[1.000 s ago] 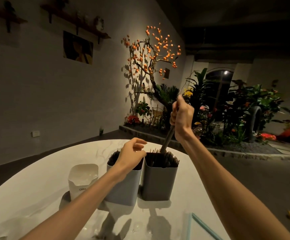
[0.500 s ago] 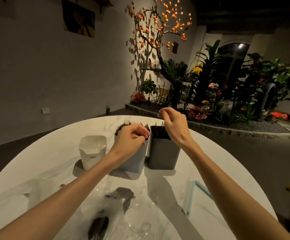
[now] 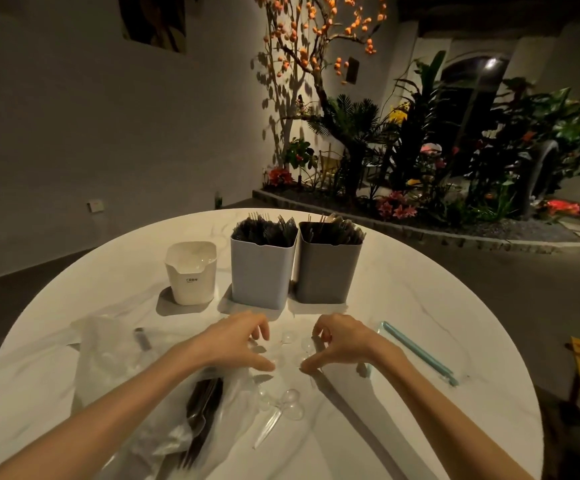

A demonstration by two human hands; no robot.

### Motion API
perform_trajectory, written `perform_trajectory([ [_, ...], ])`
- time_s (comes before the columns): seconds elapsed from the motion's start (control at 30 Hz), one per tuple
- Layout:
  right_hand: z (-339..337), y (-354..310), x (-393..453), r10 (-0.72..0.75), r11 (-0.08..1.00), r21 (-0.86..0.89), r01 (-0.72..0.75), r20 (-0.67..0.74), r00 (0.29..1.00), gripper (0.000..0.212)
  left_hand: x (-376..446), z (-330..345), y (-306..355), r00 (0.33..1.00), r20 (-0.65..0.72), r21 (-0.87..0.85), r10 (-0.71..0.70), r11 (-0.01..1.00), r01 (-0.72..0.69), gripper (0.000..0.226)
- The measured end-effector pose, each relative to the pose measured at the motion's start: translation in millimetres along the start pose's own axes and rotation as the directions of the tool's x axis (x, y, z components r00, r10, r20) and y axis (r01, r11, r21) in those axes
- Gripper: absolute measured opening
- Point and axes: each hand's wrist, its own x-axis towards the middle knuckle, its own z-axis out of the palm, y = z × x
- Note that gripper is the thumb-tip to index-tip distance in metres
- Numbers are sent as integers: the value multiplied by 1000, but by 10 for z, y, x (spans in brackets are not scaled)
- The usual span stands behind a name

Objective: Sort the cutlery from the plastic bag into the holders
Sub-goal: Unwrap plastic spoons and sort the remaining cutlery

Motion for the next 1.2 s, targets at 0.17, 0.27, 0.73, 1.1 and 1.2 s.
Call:
perform_trajectory([
  [0.17,149,-61,-8,-16,985,171,29,-80,997,33,-55,1,-75,999,31,26,-45,999,44,76],
  [0.27,209,-109,4,-18,981,191,36,-93,995,18,-45,14,-106,999,2,23,-36,999,35,66],
  [0.73,144,-112,-88,46,955,296,-24,-68,997,16,121,230,180,989,-122,61,-87,994,94,30],
  [1.1,293,-165,-136,191,378,922,88,-170,967,28,141,282,172,955,-273,-378,-120,926,9,19],
  [1.2,317,-297,-167,110,309,944,118,-158,981,40,119,287,286,968,-247,-561,-38,820,-111,9],
])
